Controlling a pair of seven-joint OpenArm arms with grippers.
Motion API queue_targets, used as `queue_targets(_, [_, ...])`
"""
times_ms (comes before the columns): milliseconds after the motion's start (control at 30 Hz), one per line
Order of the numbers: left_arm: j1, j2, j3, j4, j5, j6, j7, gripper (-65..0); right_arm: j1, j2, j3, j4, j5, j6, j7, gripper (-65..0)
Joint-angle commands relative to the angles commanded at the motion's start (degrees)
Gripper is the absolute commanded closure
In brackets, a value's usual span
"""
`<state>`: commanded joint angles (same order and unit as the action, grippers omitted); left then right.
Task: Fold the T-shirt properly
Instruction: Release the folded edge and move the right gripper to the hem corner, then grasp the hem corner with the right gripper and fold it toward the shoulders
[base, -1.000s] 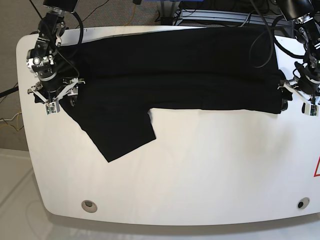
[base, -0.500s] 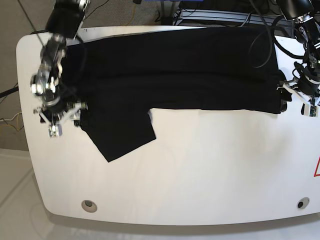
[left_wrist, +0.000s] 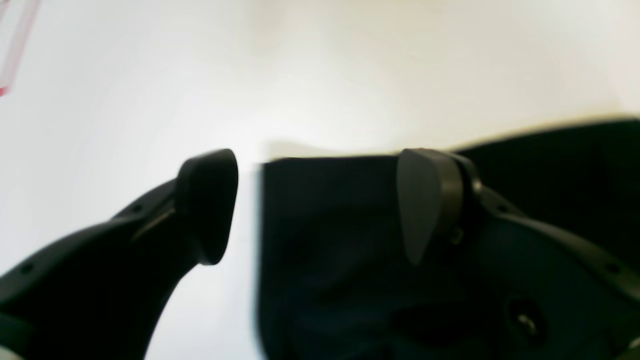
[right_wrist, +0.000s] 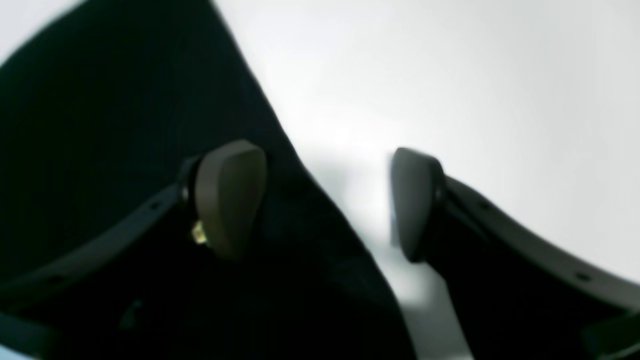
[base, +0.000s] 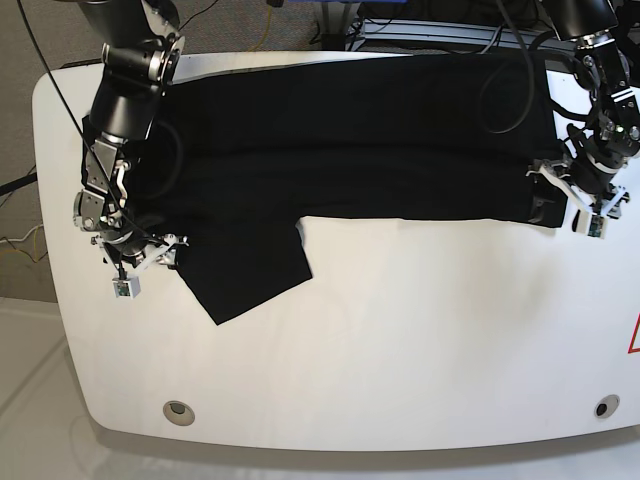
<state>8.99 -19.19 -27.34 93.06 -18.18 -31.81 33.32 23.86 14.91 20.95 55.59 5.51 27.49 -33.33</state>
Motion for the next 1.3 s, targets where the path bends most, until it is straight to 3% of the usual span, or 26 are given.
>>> queue_targets(333, [0.5, -0.3, -1.7, 0.1, -0.2, -0.2, -0.2, -47.0, 4.8, 0.8, -0.9, -12.2, 1.6, 2.86, 2.8, -41.1])
queue_targets(600, [0.7, -0.1, -1.7, 0.0, -0.4, -0.2, -0.3, -47.1, 5.9, -0.3, -1.8, -16.9, 0.1, 6.65, 6.1, -40.7])
queue_targets(667, [0.6, -0.3, -1.0, 0.1, -0.6, -0.2, -0.7, -47.5, 6.5, -2.0, -1.5, -18.8, -1.2, 8.75, 7.4, -40.5])
queue_targets(1000, [0.7, -0.4, -1.0, -0.2, -0.7, -0.2, -0.6, -47.5, 5.8, -4.6, -2.2, -18.9, -1.0, 10.13, 5.6, -34.8])
queue_targets(1067, [0.7, -0.2, -1.3, 0.0, -0.7, -0.2, -0.5, -47.3, 5.2, -5.0, -2.9, -17.7, 0.2, 10.48, 3.1, -28.1])
queue_targets(1300, [0.5, -0.2, -1.1, 0.1, -0.7, -0.1, -0.5, -47.5, 4.6, -5.3, -3.0, -14.8, 2.7, 11.06, -2.0, -21.7])
